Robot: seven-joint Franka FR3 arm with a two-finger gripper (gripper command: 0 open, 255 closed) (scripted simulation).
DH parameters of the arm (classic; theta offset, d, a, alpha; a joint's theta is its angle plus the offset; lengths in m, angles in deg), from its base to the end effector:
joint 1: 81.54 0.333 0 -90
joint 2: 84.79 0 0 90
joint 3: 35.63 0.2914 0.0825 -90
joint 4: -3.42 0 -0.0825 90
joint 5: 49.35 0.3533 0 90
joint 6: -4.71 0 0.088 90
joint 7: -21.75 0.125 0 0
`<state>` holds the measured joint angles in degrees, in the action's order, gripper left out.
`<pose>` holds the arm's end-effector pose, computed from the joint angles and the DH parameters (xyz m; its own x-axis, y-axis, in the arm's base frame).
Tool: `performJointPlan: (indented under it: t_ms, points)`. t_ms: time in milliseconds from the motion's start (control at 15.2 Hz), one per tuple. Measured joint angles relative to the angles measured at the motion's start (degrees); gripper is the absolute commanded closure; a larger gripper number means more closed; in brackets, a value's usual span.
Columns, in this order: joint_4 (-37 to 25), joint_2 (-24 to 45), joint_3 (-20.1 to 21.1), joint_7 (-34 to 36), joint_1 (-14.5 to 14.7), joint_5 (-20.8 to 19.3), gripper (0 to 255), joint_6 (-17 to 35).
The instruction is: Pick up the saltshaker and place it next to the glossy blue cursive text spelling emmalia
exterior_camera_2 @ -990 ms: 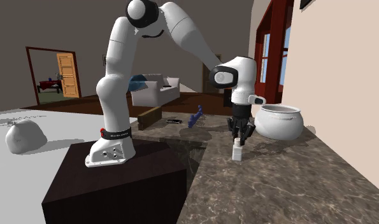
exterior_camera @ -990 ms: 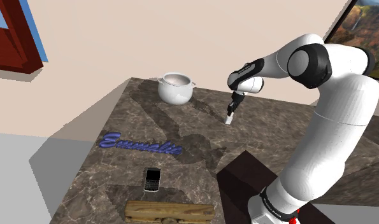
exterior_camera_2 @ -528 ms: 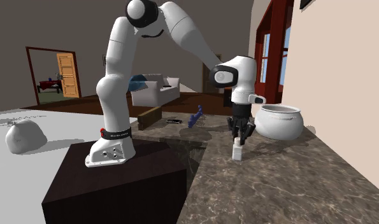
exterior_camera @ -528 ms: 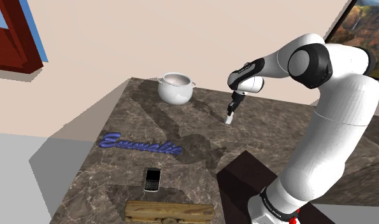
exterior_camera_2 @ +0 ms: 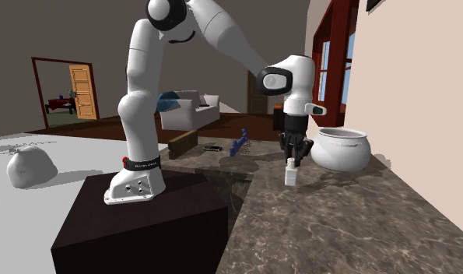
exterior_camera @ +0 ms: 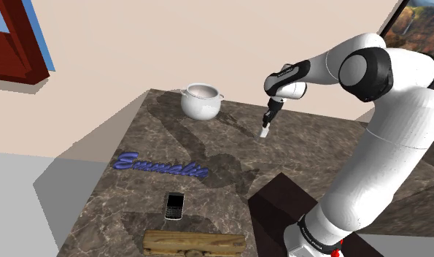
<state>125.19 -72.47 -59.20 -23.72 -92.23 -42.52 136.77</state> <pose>0.4479 -0.2986 0.2948 0.9924 0.1225 -0.0089 0.1224 -0.9924 -0.0117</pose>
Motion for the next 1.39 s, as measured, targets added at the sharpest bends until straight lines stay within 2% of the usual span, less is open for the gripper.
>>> performJointPlan:
  t_ms: [1386]
  points:
    - [-7.15, -8.48, -0.90, 3.35, 0.95, -4.85, 255, -14.77]
